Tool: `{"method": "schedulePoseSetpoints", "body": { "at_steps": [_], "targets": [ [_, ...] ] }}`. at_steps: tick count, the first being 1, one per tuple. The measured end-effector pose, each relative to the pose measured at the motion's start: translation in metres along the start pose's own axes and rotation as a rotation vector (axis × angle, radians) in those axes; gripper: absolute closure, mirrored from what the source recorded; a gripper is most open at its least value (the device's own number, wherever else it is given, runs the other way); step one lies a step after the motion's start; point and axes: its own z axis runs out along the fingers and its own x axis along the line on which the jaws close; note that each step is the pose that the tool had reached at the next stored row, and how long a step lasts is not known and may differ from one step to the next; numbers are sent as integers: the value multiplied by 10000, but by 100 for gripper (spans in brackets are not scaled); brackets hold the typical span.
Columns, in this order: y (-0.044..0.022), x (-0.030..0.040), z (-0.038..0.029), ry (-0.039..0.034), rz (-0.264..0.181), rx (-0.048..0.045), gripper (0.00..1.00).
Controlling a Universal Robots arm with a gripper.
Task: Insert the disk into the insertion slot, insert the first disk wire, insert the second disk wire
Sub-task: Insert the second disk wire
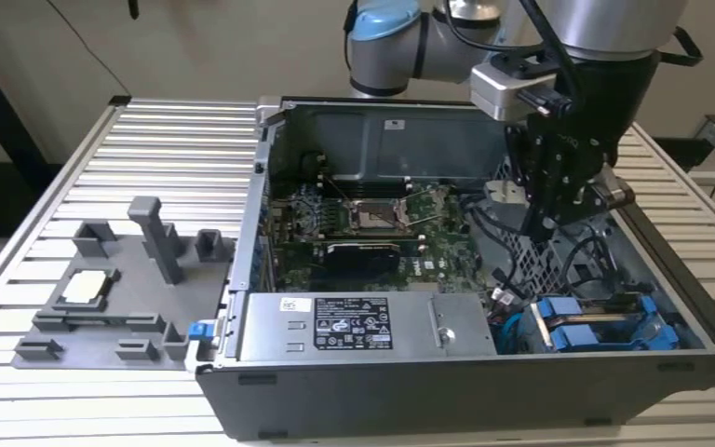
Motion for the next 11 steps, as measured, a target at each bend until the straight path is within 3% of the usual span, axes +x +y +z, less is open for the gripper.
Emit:
{"method": "schedulePoseSetpoints", "body": {
  "at_steps": [4,5,6,7,8,9,10,11],
  "targets": [
    [0,1,0,0,-1,0,86],
    [0,-3,0,82,-11,-21,86],
    [-4,-36,-4,350,-43,-89,79],
    [-6,-62,-5,520,-69,-132,79],
    [-3,-103,-8,611,-85,-152,72],
    [14,-166,-2,805,-117,-195,74],
    [15,-179,5,840,-123,-200,82],
    [15,-185,12,936,-137,-224,82]
  ]
}}
